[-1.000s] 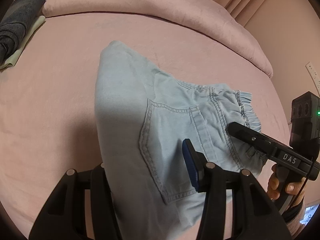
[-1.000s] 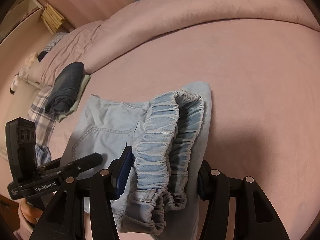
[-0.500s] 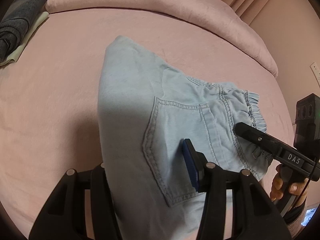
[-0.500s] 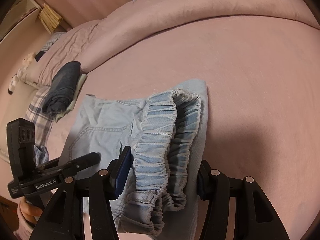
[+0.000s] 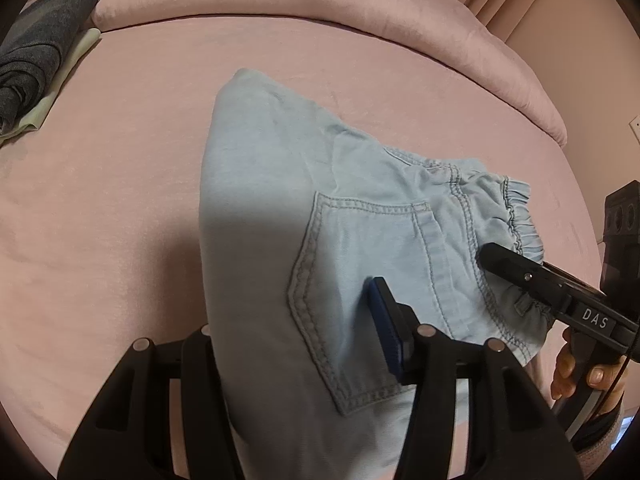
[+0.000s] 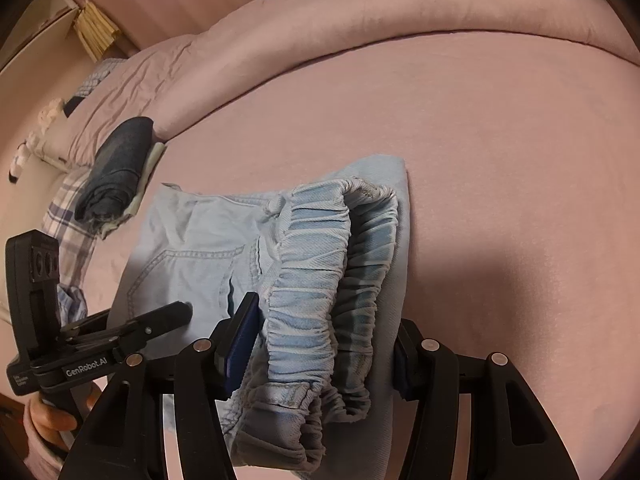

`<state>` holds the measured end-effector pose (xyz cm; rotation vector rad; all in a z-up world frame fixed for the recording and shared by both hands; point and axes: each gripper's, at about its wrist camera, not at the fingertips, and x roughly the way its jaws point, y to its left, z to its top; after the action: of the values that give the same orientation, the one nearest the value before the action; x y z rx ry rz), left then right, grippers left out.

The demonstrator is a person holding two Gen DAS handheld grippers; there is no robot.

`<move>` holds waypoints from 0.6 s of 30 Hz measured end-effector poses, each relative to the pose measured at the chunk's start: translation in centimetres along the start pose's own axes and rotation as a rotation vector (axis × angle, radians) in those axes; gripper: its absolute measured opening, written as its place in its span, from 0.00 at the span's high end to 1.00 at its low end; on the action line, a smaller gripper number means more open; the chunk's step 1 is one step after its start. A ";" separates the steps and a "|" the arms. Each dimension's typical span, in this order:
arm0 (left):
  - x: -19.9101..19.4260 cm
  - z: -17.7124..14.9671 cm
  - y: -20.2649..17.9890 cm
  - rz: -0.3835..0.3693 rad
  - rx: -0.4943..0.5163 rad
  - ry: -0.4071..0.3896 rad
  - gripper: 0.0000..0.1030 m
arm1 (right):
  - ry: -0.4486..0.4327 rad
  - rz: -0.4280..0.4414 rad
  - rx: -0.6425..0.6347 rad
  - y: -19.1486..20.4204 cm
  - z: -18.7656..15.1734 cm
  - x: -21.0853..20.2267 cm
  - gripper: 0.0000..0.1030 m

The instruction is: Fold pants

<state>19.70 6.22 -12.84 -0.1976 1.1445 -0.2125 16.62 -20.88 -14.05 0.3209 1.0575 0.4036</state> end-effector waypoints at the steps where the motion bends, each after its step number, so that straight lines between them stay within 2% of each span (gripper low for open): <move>1: 0.0 0.0 0.0 0.001 0.001 0.001 0.48 | 0.001 -0.002 -0.001 0.0 0.0 0.0 0.46; 18: 0.2 0.0 -0.6 0.031 0.008 0.005 0.48 | 0.004 -0.021 -0.010 0.3 0.0 0.1 0.46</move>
<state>19.72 5.58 -12.86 -0.1719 1.1511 -0.1906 16.63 -20.59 -13.99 0.3001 1.0614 0.3901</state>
